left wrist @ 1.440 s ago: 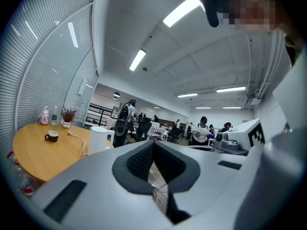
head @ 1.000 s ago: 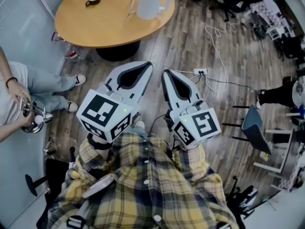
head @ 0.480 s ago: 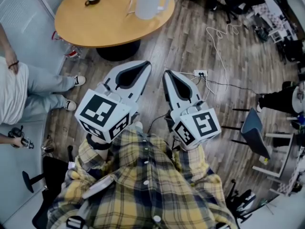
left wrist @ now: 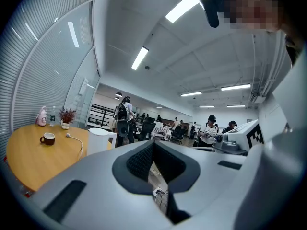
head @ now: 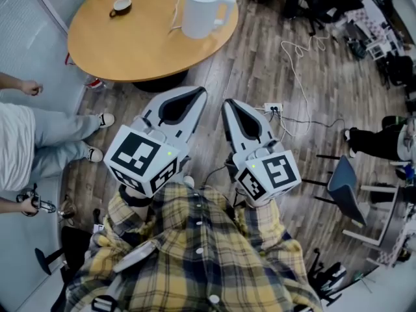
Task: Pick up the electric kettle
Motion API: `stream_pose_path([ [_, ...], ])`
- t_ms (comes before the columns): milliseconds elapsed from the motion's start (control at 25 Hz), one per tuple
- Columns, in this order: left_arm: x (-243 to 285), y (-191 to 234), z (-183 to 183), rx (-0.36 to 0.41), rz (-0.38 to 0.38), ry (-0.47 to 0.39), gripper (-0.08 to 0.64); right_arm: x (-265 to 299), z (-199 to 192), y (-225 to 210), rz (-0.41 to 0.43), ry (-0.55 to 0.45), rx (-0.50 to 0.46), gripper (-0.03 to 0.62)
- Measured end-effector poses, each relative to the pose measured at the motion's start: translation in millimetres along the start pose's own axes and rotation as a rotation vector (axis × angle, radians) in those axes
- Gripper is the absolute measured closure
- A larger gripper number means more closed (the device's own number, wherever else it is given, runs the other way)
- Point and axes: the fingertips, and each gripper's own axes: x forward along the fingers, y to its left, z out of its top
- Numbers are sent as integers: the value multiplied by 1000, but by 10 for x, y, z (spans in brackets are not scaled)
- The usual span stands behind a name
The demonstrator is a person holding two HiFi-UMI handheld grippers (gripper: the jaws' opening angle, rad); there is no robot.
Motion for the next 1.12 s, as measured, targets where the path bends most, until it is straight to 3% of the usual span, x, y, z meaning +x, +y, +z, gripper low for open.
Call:
stream_pose_path([
  [560, 661, 1225, 278, 7, -29, 29, 557, 1334, 169, -447, -42, 17, 6, 560],
  [1120, 864, 1968, 245, -9, -27, 53, 557, 1919, 144, -754, -121, 29, 18, 560],
])
